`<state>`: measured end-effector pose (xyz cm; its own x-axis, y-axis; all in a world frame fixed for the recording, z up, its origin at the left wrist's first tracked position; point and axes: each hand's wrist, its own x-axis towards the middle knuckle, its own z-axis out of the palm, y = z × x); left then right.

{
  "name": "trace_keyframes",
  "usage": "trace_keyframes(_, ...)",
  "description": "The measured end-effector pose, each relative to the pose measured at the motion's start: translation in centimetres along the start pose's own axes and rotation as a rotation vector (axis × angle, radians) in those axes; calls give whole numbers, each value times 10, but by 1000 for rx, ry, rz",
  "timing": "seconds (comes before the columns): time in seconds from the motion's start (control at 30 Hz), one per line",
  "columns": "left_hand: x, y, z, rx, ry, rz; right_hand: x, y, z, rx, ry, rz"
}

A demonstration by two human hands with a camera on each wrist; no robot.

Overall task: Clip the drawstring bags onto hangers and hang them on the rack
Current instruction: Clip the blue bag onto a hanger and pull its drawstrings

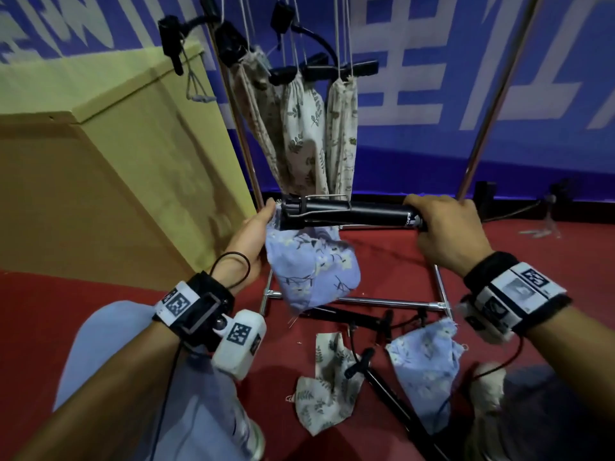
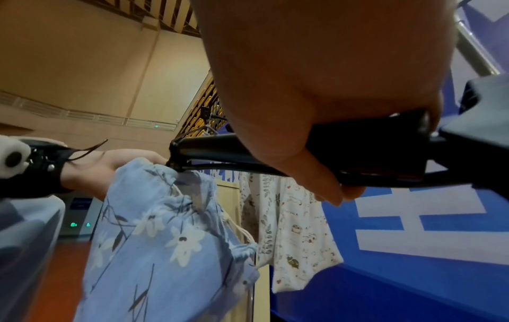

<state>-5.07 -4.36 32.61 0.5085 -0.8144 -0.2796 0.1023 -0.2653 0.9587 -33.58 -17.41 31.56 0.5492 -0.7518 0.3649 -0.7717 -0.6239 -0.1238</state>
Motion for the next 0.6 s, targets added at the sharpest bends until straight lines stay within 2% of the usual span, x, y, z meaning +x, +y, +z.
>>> trace_keyframes(0.07,2,-2,-4,75,36,68,-3,-1,-1,-51,-6,5)
trace_keyframes(0.2,-8,-11,-1,425,140,242,-7,-10,0,-118,9,-22)
trace_keyframes(0.27,-11,-16,-1,459,152,263,-8,-15,0,-175,28,-39)
trace_keyframes(0.4,-10,-19,-11,337,205,302,-5,-24,-1,-243,54,-79)
trace_keyframes(0.47,-13,-18,-10,346,192,322,-5,-29,1,-285,44,-100)
trace_keyframes(0.6,-14,-34,-6,515,91,362,-8,-43,7,-335,44,-155)
